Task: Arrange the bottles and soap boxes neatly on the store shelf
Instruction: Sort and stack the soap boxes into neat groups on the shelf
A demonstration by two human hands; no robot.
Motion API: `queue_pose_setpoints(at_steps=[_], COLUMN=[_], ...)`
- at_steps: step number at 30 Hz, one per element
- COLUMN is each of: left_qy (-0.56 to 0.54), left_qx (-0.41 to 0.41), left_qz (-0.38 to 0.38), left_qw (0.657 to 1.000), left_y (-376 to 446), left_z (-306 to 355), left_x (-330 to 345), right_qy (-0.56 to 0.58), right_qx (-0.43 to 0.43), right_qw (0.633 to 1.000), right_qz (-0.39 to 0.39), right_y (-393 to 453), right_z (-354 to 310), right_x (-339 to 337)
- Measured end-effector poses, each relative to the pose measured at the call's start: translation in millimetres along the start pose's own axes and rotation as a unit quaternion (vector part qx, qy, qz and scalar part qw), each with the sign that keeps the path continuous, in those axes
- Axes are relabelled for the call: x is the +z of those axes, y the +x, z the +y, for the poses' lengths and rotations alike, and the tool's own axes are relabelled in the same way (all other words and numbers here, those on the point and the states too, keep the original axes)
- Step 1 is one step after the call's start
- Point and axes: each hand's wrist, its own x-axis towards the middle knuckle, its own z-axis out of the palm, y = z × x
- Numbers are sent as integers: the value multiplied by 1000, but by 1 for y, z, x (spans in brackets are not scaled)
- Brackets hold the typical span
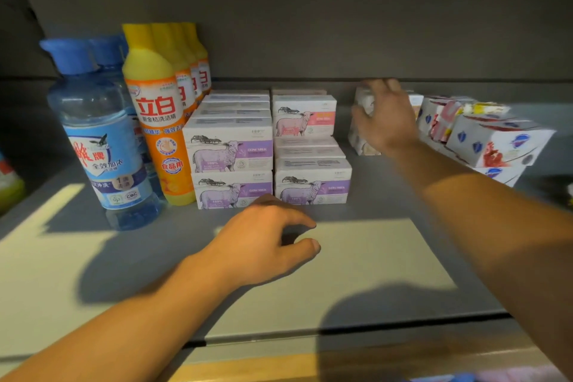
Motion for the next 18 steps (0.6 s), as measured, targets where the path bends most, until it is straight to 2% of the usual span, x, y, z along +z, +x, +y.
queue_pose_setpoints(at_steps=[4,8,15,18], left_qy=[-60,-130,-223,-237], left_qx=[-26,-63,-100,-107], left_qz=[40,89,105,110], left_qw=[997,985,964,959], left_y=[4,7,12,13], left_z=[2,-4,-15,-15], left_x=[-2,-1,0,1], right_qy=[-112,-221,-272,-251], right_qx=[37,23,-12,-26], right_qw=[990,959,955,963], right_qz=[-75,-174,-117,-89], right_y=[20,37,39,30], right_z=[33,45,46,46], right_x=[-15,-12,-6,-13])
